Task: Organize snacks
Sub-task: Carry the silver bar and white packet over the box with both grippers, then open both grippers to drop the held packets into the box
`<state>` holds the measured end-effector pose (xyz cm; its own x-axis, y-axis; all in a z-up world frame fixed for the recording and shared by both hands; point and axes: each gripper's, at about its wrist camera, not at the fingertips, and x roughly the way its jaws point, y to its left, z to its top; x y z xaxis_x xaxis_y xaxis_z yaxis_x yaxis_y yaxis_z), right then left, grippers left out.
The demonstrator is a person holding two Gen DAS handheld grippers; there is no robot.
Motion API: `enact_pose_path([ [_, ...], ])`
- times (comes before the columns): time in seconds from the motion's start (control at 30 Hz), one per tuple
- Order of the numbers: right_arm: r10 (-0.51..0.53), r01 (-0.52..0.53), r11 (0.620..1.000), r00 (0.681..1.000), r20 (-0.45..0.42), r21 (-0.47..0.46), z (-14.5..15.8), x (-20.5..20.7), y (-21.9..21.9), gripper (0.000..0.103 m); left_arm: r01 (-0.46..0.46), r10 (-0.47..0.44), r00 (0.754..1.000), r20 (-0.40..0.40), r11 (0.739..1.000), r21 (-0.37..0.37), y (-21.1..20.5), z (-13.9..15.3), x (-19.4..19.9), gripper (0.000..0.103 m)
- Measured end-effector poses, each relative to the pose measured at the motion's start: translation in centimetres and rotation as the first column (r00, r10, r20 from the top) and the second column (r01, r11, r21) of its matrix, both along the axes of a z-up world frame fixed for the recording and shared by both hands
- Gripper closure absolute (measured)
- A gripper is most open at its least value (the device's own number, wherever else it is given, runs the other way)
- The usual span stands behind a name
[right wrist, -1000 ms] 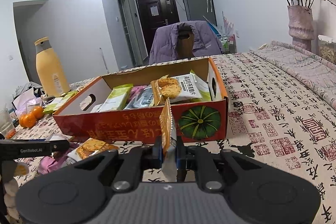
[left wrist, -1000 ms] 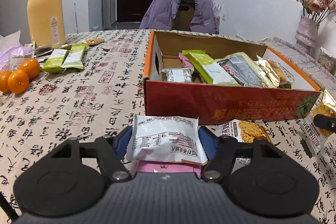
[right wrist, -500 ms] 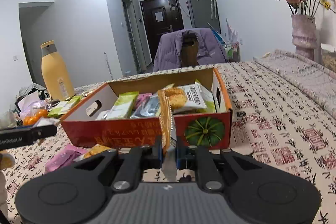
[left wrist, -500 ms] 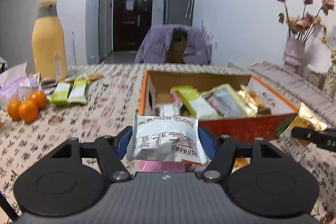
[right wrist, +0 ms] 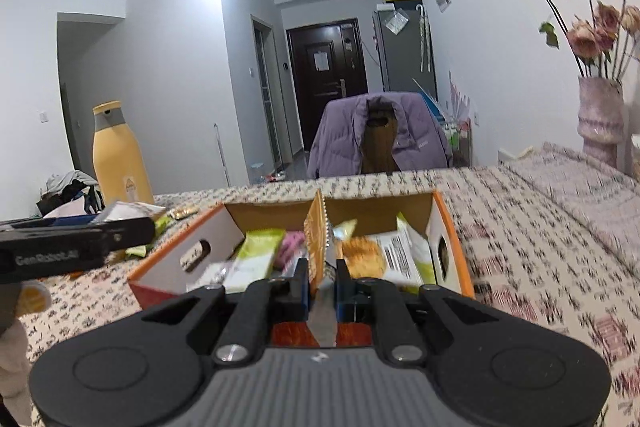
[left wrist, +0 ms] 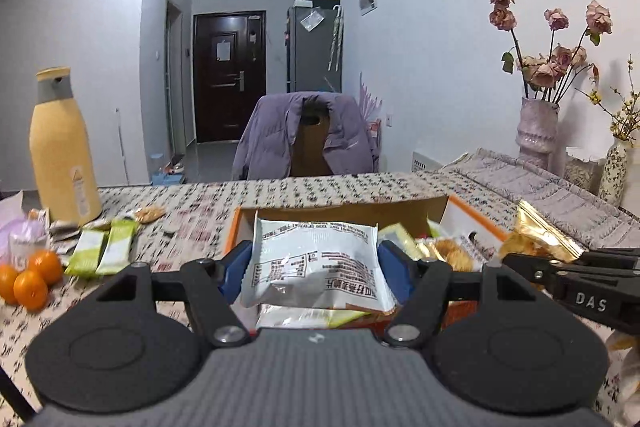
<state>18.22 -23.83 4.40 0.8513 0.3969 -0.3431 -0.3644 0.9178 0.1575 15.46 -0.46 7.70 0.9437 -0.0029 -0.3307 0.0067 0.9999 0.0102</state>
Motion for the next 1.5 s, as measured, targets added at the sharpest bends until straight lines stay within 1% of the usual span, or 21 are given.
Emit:
enact_pose_path([
  [0.23,0.006,-0.005,1.0,0.999,0.045,-0.027,1.8,2.1,1.7,0.091,-0.004,0.004,1.0,-0.002,1.0,0.021,-1.2,0.9,2.9,0.034],
  [0.47,-0.003,0.006,0.999,0.998,0.068,-0.047,2.3,4.7,2.7,0.091,-0.034,0.034,0.999,-0.022,0.999,0.029,-1.4,0.4,5.9,0.034],
  [0.57,-0.013,0.017,0.998,0.998,0.059,-0.065,2.0,6.1,3.0,0.091,-0.06,0.062,0.997,-0.046,0.998,0.029,-1.4,-0.2,7.4,0.034],
  [0.7,-0.029,0.03,0.997,0.999,0.025,-0.07,0.9,7.8,3.2,0.091,-0.088,0.09,0.993,-0.073,0.996,0.02,-1.0,-1.4,9.1,0.034],
  [0.83,-0.042,0.042,0.995,0.999,-0.001,-0.088,-0.5,8.8,3.2,0.091,-0.105,0.11,0.988,-0.106,0.993,0.046,-1.0,-2.9,10.2,0.034],
  [0.93,-0.043,0.041,0.996,0.999,-0.022,-0.082,-1.0,9.3,2.9,0.088,-0.115,0.118,0.986,-0.121,0.993,0.032,-0.4,-3.6,10.3,0.028],
  [0.97,-0.046,0.044,0.995,0.999,-0.026,-0.084,-1.0,9.4,2.8,0.086,-0.113,0.116,0.986,-0.124,0.993,0.027,-0.2,-3.7,10.3,0.025],
  [1.0,-0.048,0.045,0.995,0.998,-0.028,-0.086,-1.1,9.5,2.7,0.081,-0.114,0.116,0.986,-0.123,0.993,0.022,0.0,-3.7,10.2,0.019],
  [1.03,-0.049,0.046,0.996,0.998,-0.033,-0.083,-1.1,9.6,2.5,0.064,-0.12,0.121,0.986,-0.118,0.993,0.018,0.2,-3.7,10.1,0.016],
  [1.07,-0.052,0.05,0.996,0.998,-0.036,-0.076,-1.1,9.7,2.3,0.043,-0.127,0.128,0.986,-0.111,0.992,0.016,0.4,-3.7,10.0,0.009],
  [1.1,-0.057,0.054,0.996,0.998,-0.037,-0.068,-1.0,9.6,2.1,0.035,-0.134,0.135,0.985,-0.105,0.991,0.012,0.5,-3.6,9.8,0.002],
  [1.13,-0.06,0.057,0.997,0.998,-0.035,-0.06,-1.0,9.5,1.8,0.021,-0.138,0.138,0.986,-0.098,0.99,0.005,0.7,-3.5,9.5,0.0],
  [1.17,-0.063,0.061,0.997,0.997,-0.034,-0.054,-0.9,9.4,1.6,0.013,-0.137,0.137,0.986,-0.094,0.991,-0.002,0.8,-3.4,9.4,0.0],
  [1.23,-0.07,0.068,0.997,0.997,-0.036,-0.046,-0.8,9.0,1.2,0.012,-0.137,0.135,0.986,-0.094,0.991,-0.01,1.1,-3.2,9.2,0.0],
  [1.3,-0.076,0.074,0.996,0.996,-0.045,-0.046,-0.7,8.9,0.8,0.006,-0.142,0.141,0.986,-0.092,0.99,-0.013,1.3,-3.1,8.9,0.0],
  [1.33,-0.078,0.075,0.996,0.996,-0.046,-0.045,-0.7,8.8,0.7,0.001,-0.143,0.141,0.986,-0.089,0.99,-0.014,1.4,-3.0,8.7,0.0],
  [1.5,-0.074,0.073,0.996,0.997,-0.027,-0.044,-0.4,7.4,0.2,0.0,-0.136,0.134,0.989,-0.069,0.99,-0.038,2.1,-2.5,7.0,0.0],
])
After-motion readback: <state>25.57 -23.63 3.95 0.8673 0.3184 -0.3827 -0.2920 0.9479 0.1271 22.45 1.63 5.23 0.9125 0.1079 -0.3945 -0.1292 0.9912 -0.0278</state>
